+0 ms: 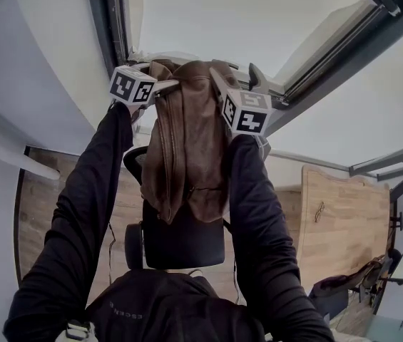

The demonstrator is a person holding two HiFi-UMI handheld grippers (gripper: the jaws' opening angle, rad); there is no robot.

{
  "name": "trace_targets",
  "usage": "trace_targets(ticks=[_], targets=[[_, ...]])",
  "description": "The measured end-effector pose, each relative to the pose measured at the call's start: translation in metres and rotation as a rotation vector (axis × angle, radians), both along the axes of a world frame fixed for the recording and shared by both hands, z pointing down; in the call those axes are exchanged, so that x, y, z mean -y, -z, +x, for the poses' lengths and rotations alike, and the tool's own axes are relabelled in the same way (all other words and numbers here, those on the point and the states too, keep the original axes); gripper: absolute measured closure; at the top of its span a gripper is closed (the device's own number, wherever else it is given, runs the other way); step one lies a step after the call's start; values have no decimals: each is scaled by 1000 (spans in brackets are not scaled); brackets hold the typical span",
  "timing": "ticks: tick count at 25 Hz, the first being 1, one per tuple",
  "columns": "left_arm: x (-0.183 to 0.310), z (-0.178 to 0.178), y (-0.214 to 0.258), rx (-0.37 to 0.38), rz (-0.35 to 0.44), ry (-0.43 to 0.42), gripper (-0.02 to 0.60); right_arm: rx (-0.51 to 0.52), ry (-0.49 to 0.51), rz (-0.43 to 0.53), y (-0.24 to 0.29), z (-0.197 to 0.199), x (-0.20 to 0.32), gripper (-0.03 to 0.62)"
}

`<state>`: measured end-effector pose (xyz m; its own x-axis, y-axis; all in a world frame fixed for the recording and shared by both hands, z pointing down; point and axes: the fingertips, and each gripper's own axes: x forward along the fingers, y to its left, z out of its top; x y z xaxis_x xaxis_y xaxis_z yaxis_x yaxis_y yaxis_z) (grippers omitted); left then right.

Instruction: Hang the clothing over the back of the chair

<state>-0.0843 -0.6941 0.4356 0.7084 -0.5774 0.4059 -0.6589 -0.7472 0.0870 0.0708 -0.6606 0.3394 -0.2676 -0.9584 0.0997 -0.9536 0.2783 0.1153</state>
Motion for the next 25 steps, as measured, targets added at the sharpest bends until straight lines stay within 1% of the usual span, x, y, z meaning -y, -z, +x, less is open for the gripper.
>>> trace_targets(ticks=[4,9,12,15,20,22,24,25], targets=[[-6,-5,-9,-3,-40,9,179,0,52,21,3,-27,-24,163],[-16,-18,-28,-31,-132,11,179,-5,107,19,-2,-49,-51,174],[-24,-23,-35,-63,-143,20,179,6,128,5,-13,-59,-66,177],[-33,-28,-43,-117,-166,34,179,8,140,-13,-27,-66,-77,178],[-40,-37,-52,-268,-217,80,179,-17,147,-33,-48,-71,-82,184],[-41,-43,-53,-316,-229,104,178,-23,150,-31,-49,-73,-82,184],[-42,-49,-55,-336,-234,128,178,-22,154,-31,-49,-76,-81,184],[-43,-52,-55,-334,-228,139,178,-21,155,-32,-49,-76,-82,184]])
